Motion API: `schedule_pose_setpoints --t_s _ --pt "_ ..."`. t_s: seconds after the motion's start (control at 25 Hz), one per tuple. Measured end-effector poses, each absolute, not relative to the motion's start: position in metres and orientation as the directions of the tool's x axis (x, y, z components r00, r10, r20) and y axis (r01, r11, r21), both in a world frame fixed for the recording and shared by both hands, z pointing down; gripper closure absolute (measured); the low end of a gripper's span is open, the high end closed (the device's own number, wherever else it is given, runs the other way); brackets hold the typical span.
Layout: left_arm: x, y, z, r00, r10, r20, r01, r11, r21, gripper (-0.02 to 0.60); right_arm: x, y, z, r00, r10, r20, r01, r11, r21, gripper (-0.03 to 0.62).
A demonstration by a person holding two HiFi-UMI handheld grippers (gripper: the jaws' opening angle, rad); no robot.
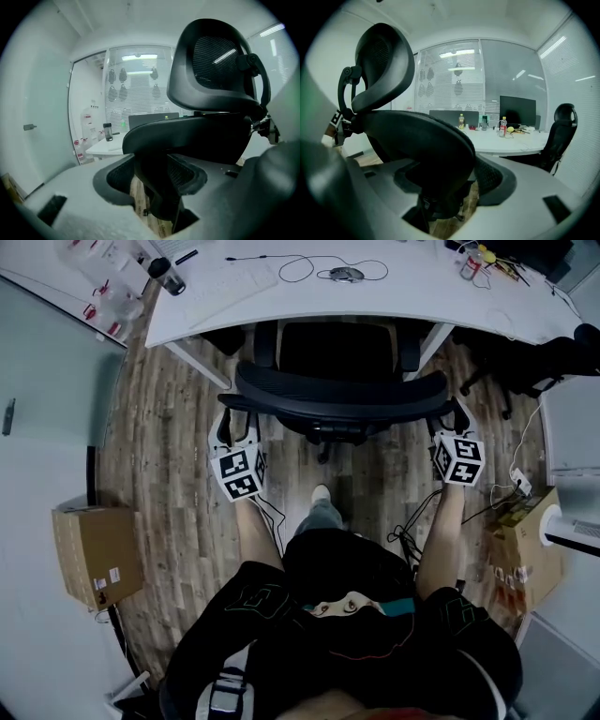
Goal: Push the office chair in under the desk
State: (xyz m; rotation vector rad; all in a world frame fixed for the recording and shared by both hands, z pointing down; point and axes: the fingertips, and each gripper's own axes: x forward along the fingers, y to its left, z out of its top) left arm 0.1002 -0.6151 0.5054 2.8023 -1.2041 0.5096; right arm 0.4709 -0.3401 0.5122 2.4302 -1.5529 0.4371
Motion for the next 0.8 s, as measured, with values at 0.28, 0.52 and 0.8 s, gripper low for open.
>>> schedule_pose_setpoints --t_s 0.28,0.52,0.8 --pt "0.135 -0.66 0.506 0.691 -0.638 0.34 -0.64 -0.758 -0.122 0.365 0.509 -0.384 0.51 0.431 -0.839 0.333 -0.886 -0.463 -0.02 0.316" --pt "0.163 -0.7 0.507 0.706 -0.619 0.346 -0.615 -0.777 -0.135 0.368 0.54 -0.418 0.525 0.475 -0.807 0.35 -0.841 -0.533 -0.089 0.391" --pt "0.191 -0.74 0.505 0.674 -0.666 0.321 -0.669 -0.734 -0.116 0.393 0.578 -0.462 0.526 0.494 -0.778 0.387 -0.815 -0.57 -0.107 0.405"
